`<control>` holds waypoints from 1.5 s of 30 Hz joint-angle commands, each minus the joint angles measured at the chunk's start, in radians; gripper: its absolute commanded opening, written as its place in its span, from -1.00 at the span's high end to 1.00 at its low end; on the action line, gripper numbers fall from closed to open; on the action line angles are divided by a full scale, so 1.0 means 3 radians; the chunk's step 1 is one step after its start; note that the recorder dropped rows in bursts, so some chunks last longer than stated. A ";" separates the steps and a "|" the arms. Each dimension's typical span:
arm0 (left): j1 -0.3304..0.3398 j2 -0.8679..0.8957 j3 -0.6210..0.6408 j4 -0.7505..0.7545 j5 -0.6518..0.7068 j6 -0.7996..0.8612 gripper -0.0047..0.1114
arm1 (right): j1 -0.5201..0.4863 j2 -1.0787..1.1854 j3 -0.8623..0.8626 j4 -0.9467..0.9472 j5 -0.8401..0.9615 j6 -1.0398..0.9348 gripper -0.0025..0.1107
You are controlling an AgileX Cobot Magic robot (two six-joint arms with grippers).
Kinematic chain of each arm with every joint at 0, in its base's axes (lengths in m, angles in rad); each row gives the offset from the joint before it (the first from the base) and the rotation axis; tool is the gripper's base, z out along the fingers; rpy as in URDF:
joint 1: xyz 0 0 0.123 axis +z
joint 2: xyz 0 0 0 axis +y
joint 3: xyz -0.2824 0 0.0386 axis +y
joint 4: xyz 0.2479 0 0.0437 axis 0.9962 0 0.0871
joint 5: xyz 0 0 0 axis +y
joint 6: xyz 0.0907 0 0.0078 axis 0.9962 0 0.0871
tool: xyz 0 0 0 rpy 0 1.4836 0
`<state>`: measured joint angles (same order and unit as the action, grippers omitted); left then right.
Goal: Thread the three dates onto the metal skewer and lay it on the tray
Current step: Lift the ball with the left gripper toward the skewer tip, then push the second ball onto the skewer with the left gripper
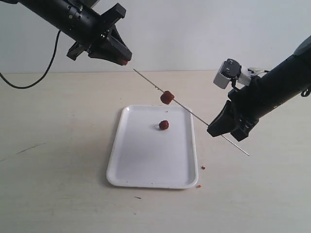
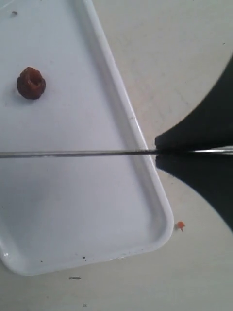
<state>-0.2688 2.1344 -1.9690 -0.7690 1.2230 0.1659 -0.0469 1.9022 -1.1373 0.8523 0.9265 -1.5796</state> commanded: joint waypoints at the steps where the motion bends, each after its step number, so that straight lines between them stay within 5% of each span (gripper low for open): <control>1: -0.0008 -0.0055 0.0011 -0.0090 -0.0006 -0.0030 0.57 | 0.0003 0.0035 0.0009 0.0429 0.0029 -0.0352 0.96; 45: -0.0001 -0.0070 0.0014 -0.0162 -0.0006 -0.0024 0.57 | 0.0003 0.0035 0.0009 0.0376 0.0009 -0.0252 0.96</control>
<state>-0.2688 2.1260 -1.9672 -0.8002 1.2230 0.1617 -0.0469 1.9149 -1.1373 0.9402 0.9289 -1.6548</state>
